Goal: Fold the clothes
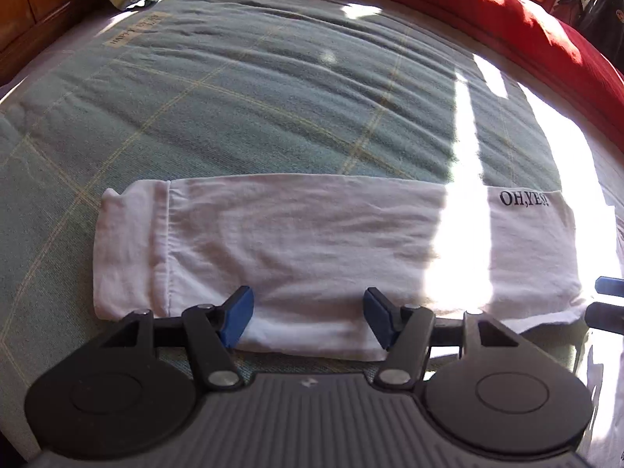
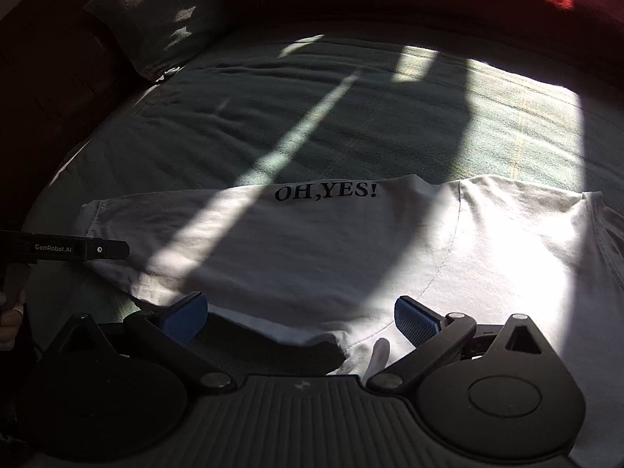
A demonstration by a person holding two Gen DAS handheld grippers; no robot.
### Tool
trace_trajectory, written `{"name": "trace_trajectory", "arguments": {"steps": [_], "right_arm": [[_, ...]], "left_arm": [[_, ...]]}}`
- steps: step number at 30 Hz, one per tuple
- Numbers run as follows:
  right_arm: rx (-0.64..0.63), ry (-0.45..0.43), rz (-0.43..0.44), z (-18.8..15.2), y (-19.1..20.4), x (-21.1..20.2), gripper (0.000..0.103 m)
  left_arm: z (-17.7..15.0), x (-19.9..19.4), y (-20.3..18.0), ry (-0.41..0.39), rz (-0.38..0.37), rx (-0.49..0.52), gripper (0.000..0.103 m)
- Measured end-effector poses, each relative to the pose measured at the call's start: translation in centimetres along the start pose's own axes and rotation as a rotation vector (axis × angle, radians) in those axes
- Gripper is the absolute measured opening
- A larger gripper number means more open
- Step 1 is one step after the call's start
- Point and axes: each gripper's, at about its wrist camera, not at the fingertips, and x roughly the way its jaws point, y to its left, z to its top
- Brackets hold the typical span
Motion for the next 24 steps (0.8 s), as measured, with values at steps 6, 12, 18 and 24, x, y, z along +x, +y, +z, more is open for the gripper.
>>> {"name": "trace_trajectory", "arguments": {"steps": [6,12,18,24], "right_arm": [[0.102,0.087,0.08,-0.6,1.0,2.2,0.103],[0.108,0.104,0.097,-0.4,1.6,1.6,0.103],[0.044,0.092,0.079,0.0,2.4,0.6,0.103],[0.018,0.088,0.073,0.1,2.7,0.0,0.103]], "left_arm": [[-0.1,-2.1,2.2,-0.01,0.024,-0.064,0.064],[-0.3,-1.0,2.7,0.014,-0.018,-0.09,0.068],[0.0,-2.5,3.5,-0.079,0.033,-0.134,0.06],[0.0,-2.4,4.4,-0.065,0.053,-0.143,0.066]]}}
